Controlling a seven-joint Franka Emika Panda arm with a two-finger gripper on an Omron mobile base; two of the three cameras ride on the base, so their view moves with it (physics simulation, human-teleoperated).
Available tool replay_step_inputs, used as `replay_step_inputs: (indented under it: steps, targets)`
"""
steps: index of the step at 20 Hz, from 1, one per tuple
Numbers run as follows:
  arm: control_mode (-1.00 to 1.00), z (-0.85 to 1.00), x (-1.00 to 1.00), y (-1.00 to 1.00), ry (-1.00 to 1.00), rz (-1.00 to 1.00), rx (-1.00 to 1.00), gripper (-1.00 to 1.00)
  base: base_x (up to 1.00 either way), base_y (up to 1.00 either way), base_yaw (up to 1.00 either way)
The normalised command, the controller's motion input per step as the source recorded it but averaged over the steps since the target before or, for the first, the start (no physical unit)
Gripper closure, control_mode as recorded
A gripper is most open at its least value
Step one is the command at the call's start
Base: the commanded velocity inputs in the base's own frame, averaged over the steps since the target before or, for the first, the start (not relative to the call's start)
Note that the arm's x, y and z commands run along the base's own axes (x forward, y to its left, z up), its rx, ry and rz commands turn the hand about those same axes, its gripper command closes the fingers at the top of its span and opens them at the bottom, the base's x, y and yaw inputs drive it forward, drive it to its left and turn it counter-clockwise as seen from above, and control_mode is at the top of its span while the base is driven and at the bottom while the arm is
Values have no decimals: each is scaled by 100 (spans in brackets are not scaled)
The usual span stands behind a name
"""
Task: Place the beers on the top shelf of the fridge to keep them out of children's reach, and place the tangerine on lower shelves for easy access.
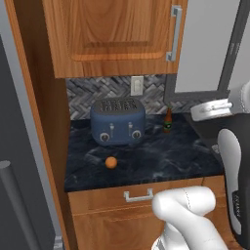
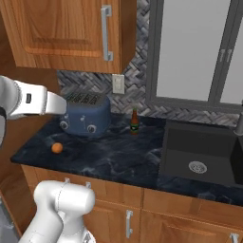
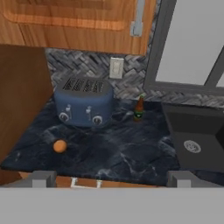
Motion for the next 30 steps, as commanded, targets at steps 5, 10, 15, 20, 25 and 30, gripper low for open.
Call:
replay_step_inputs:
  steps: [5, 10, 15, 20, 25, 30]
  targets:
    - [-100, -49, 46, -23, 0, 4, 1, -100, 0, 0, 0]
    - [-100, -52, 43, -42, 0, 3, 4, -100, 0, 0, 0]
    - [-100, -38, 36, -47, -3, 5, 6, -100, 0, 0, 0]
    - [-100, -28, 43, -37, -3, 8, 7, -100, 0, 0, 0]
    - [-100, -25, 40, -28, -7, 11, 8, -100, 0, 0, 0]
    - [-100, -35, 48, -17, -4, 9, 2, -100, 0, 0, 0]
